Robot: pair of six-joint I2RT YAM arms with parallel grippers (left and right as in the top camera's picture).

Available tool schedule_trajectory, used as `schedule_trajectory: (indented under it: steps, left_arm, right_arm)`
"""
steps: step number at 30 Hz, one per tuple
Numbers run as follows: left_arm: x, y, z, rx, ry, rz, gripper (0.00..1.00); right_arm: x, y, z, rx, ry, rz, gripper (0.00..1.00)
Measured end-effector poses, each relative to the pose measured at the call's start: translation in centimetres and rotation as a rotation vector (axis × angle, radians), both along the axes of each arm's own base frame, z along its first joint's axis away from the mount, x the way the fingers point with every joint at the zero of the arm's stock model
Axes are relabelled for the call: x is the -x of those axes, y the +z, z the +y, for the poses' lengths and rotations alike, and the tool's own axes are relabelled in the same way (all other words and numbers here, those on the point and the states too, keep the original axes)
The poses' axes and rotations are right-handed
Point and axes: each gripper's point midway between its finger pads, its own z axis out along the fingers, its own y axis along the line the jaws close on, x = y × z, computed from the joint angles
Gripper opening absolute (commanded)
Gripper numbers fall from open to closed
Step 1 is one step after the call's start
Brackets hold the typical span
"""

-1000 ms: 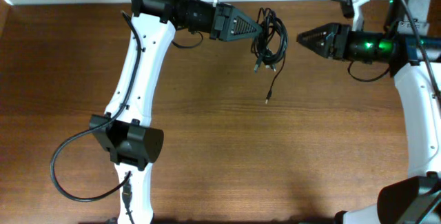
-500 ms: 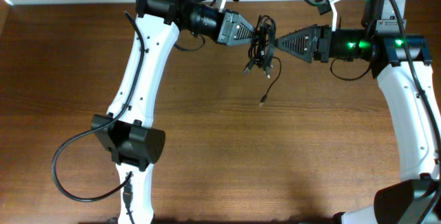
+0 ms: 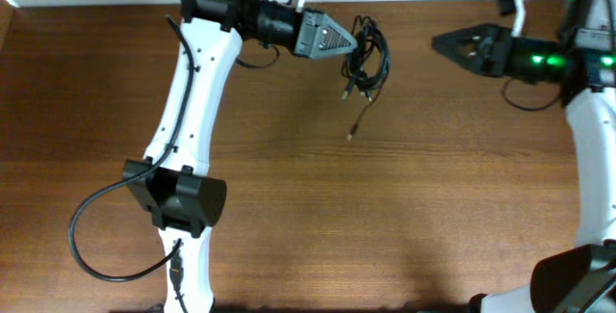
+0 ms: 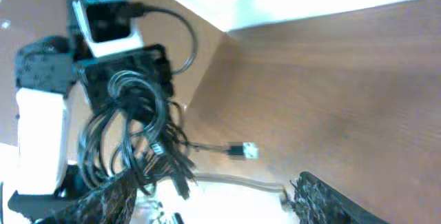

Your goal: Untangle cables

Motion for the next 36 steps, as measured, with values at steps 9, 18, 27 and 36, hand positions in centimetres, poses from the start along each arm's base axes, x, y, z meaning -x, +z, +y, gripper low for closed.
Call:
schedule_trajectory:
  steps: [9,18,27,36]
  left_arm:
    - [2.7,1.6,-2.4,0.091,-0.111,0.03,0.0]
    - [2.0,0.5,-2.4,0.028,-0.076,0.01,0.0]
    - [1.7,0.0,-2.3,-0.001,-0.056,0.007,0.0]
    - [2.4,-0.9,-3.9,-0.059,-0.062,-0.001,0.0]
  right_arm:
    - [1.2,-2.0,7.2,0.136,0.118,-0.005,0.74]
    - [1.6,-1.3,7.6,0.098,0.149,-0.019,0.74]
    - [2.0,-1.0,7.3,0.064,0.162,-0.001,0.73]
    - [1.2,-1.4,8.6,0.126,0.129,-0.019,0.62]
